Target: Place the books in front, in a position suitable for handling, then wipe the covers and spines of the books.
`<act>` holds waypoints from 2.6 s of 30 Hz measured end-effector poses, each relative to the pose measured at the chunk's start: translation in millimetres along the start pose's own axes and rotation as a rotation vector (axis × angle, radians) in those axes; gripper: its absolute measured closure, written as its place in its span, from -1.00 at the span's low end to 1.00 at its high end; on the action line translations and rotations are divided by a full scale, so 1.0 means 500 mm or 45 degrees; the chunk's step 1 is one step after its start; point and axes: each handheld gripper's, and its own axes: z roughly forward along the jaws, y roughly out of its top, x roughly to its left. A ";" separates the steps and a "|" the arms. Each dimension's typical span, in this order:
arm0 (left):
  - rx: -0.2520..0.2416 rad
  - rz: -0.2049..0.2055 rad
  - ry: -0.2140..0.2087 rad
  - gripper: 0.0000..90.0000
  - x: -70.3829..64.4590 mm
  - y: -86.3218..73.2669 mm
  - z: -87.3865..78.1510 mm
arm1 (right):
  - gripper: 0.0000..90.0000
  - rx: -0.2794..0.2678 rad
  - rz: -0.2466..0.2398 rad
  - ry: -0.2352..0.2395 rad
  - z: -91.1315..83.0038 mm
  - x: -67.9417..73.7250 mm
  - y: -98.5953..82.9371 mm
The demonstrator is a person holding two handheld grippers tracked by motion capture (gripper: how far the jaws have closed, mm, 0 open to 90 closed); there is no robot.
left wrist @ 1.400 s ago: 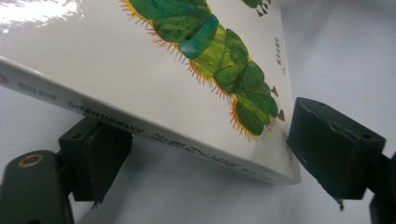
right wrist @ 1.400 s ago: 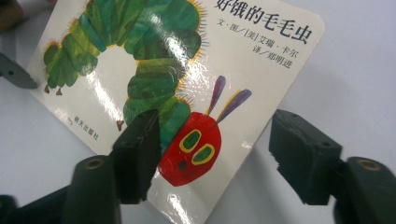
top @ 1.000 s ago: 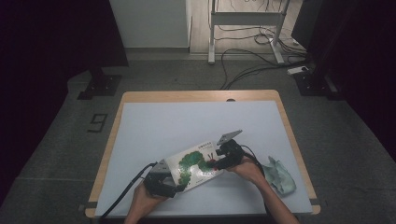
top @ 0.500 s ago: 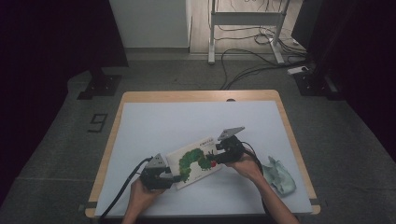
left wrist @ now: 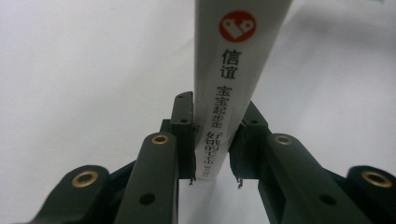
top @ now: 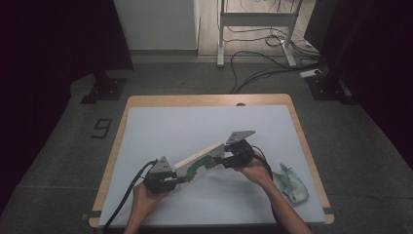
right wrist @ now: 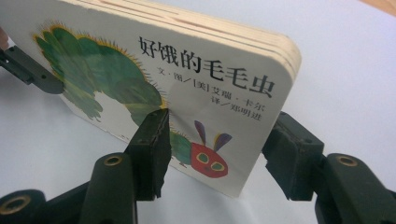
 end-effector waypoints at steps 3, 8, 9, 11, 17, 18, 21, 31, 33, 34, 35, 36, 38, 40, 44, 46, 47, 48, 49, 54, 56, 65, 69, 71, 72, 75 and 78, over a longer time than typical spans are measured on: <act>-0.010 0.019 0.020 0.63 0.010 0.005 -0.003 | -0.06 -0.016 -0.001 -0.013 0.002 -0.001 0.005; -0.028 0.055 0.049 0.61 0.029 0.008 -0.009 | -0.06 -0.039 0.004 -0.030 0.011 -0.003 0.015; -0.024 0.059 0.053 0.60 0.033 0.008 -0.010 | -0.06 -0.041 0.004 -0.033 0.014 -0.004 0.016; -0.014 0.059 0.054 0.60 0.037 0.006 -0.008 | -0.06 -0.042 0.011 -0.037 0.020 -0.004 0.016; 0.002 0.050 0.070 0.57 0.038 0.003 -0.004 | -0.06 -0.042 0.017 -0.034 0.027 -0.003 0.010; 0.005 0.043 0.072 0.56 0.037 0.003 -0.003 | -0.05 -0.044 0.016 -0.033 0.026 -0.004 0.010; 0.015 0.032 0.078 0.54 0.036 0.004 -0.003 | -0.05 -0.047 0.013 -0.025 0.025 -0.003 0.008; -0.148 -0.018 0.037 0.45 0.034 0.017 -0.047 | -0.05 -0.054 0.003 -0.026 0.021 0.000 0.005; -0.140 -0.011 0.041 0.47 0.032 0.019 -0.048 | -0.06 -0.055 0.003 -0.023 0.020 0.000 0.005; -0.135 -0.004 0.041 0.49 0.030 0.019 -0.048 | -0.06 -0.056 0.003 -0.024 0.020 0.000 0.005; -0.135 -0.002 0.044 0.50 0.029 0.020 -0.047 | -0.07 -0.056 0.003 -0.023 0.020 0.001 0.004; -0.133 0.003 0.043 0.51 0.028 0.021 -0.047 | -0.07 -0.056 0.004 -0.022 0.019 0.001 0.004; -0.131 0.009 0.048 0.51 0.027 0.022 -0.047 | -0.07 -0.056 0.007 -0.021 0.017 0.002 0.004; -0.128 0.024 0.049 0.52 0.025 0.021 -0.047 | -0.08 -0.054 0.005 -0.018 0.016 0.002 0.004; -0.123 0.036 0.087 0.55 0.025 0.021 -0.046 | -0.21 -0.042 0.000 -0.033 0.002 0.006 0.002; -0.123 0.030 0.087 0.55 0.027 0.020 -0.046 | -0.26 -0.043 -0.001 -0.042 -0.012 0.007 0.000; -0.123 0.028 0.088 0.55 0.027 0.020 -0.046 | -0.28 -0.041 0.001 -0.045 -0.019 0.007 -0.003; -0.124 0.027 0.090 0.55 0.027 0.020 -0.046 | -0.30 -0.041 0.004 -0.051 -0.026 0.007 -0.006; -0.124 0.026 0.089 0.56 0.027 0.020 -0.046 | -0.33 -0.034 0.010 -0.056 -0.035 0.006 -0.010; -0.131 0.020 0.090 0.56 0.028 0.018 -0.046 | -0.42 -0.010 0.028 -0.082 -0.065 0.005 -0.030; -0.135 0.017 0.088 0.55 0.029 0.018 -0.045 | -0.44 -0.004 0.033 -0.091 -0.078 0.005 -0.038; -0.148 0.010 0.086 0.55 0.030 0.015 -0.045 | -0.51 0.026 0.073 -0.169 -0.143 0.000 -0.080; -0.159 0.004 0.081 0.55 0.031 0.013 -0.045 | -0.56 0.033 0.101 -0.208 -0.171 -0.006 -0.102; -0.161 0.002 0.080 0.55 0.032 0.013 -0.044 | -0.58 0.047 0.108 -0.230 -0.189 -0.009 -0.115; -0.161 0.001 0.079 0.55 0.032 0.013 -0.044 | -0.58 0.049 0.118 -0.236 -0.194 -0.009 -0.119; -0.165 -0.006 0.081 0.55 0.031 0.012 -0.044 | -0.61 0.057 0.137 -0.261 -0.213 -0.014 -0.133; -0.172 -0.015 0.075 0.54 0.032 0.010 -0.044 | -0.62 0.063 0.156 -0.277 -0.230 -0.017 -0.145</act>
